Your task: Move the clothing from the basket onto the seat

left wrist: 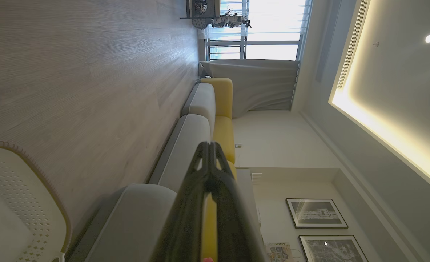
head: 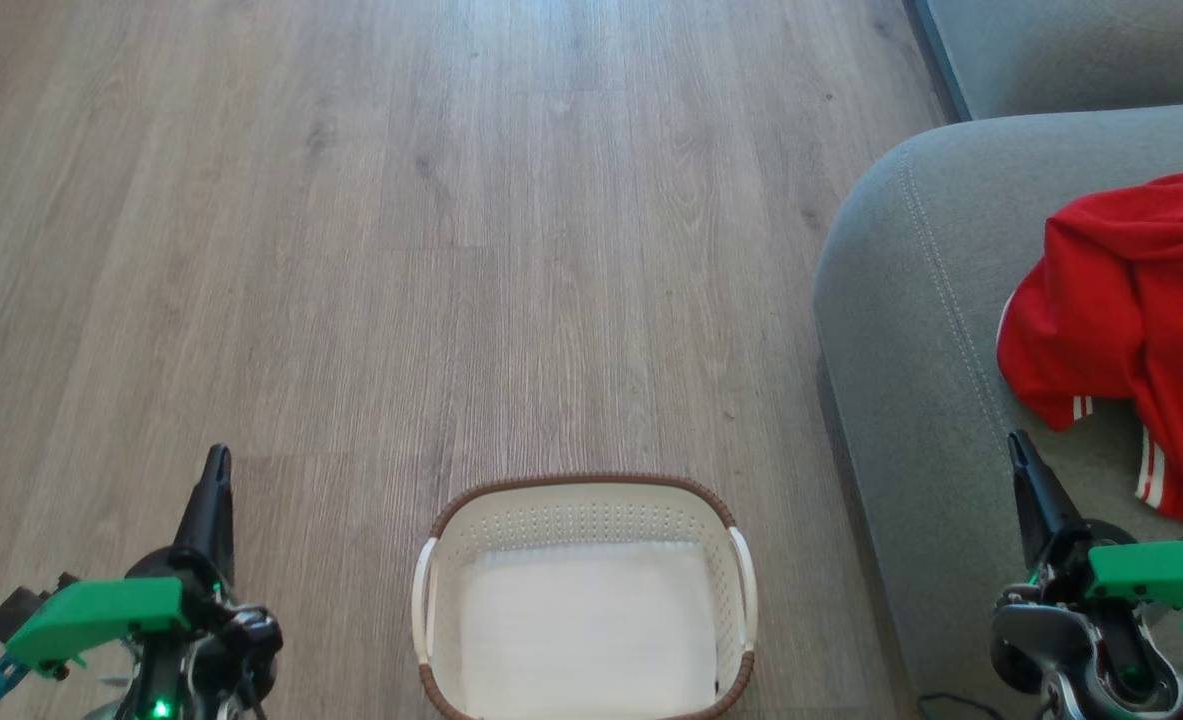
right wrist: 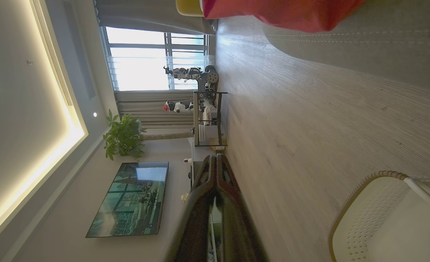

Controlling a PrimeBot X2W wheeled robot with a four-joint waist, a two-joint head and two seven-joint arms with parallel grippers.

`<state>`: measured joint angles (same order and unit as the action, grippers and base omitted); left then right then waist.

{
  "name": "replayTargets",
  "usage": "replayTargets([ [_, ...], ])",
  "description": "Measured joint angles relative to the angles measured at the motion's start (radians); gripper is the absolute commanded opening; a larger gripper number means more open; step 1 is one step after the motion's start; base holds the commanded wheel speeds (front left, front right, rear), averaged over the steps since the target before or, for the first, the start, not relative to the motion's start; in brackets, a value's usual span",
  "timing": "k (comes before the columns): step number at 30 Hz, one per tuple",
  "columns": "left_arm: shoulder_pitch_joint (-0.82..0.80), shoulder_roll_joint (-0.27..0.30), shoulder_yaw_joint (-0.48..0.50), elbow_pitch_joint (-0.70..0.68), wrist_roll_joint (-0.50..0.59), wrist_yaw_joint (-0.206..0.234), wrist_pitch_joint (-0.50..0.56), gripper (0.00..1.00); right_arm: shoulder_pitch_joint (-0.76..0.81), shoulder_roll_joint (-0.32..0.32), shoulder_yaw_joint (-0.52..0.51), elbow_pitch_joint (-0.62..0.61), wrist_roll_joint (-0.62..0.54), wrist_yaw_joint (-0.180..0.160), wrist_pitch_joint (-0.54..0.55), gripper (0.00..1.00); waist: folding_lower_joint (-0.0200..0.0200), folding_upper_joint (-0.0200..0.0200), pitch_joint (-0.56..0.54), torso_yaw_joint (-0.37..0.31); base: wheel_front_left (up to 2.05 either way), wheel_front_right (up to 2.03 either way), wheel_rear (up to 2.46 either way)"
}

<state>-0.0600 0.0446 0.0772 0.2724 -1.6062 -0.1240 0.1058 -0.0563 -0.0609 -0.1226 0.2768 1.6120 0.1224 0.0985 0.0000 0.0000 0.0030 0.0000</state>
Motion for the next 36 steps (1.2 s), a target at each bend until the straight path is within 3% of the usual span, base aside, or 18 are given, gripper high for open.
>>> replayTargets([
  [36, 0.000, -0.001, 0.000, 0.000, 0.000, 0.000, 0.000, 0.00, 0.000, 0.004, -0.003, 0.000, 0.000, 0.000, 0.005, 0.00, 0.0000, 0.0000, 0.000, 0.000, 0.00, 0.00, 0.00],
])
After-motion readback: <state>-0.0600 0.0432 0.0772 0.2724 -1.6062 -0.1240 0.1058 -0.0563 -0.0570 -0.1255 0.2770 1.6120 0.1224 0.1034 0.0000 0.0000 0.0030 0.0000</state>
